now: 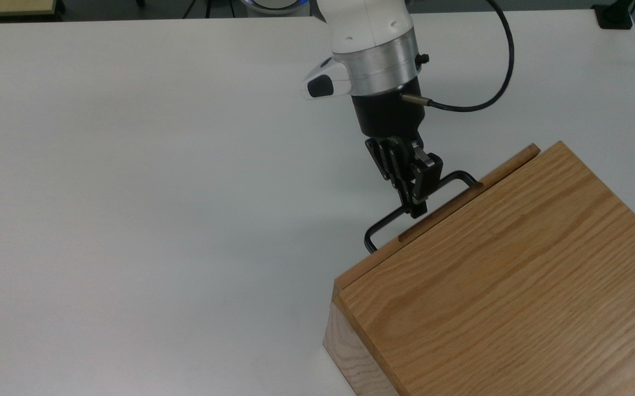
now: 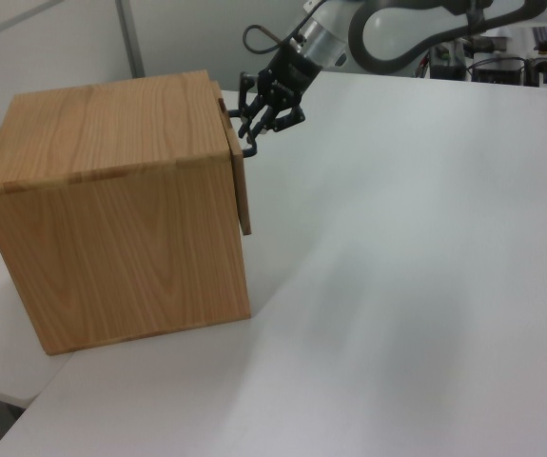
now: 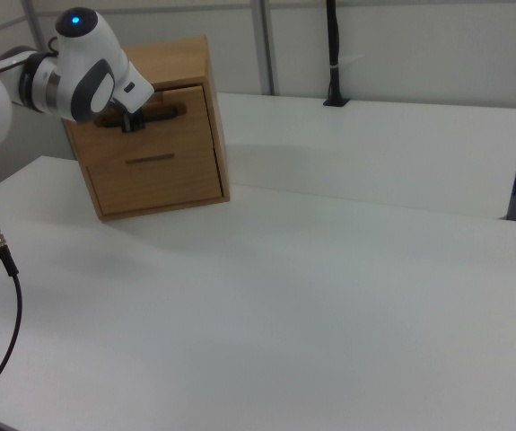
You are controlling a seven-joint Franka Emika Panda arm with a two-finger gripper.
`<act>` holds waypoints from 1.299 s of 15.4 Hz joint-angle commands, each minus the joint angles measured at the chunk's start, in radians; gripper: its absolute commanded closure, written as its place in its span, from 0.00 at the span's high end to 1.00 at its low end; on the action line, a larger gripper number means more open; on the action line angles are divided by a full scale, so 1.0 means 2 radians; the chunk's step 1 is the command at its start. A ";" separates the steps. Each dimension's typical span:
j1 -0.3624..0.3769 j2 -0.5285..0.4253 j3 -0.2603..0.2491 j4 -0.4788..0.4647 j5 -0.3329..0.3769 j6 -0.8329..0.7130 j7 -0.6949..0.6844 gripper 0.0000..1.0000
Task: Open the drawer by sliding it
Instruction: 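Grip the black handle and pull the drawer out of the cabinet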
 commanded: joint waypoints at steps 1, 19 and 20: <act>-0.030 -0.061 0.000 -0.049 0.001 -0.056 -0.009 0.00; -0.106 -0.175 0.000 -0.139 -0.055 -0.274 -0.173 0.05; -0.107 -0.177 0.000 -0.144 -0.055 -0.278 -0.183 0.06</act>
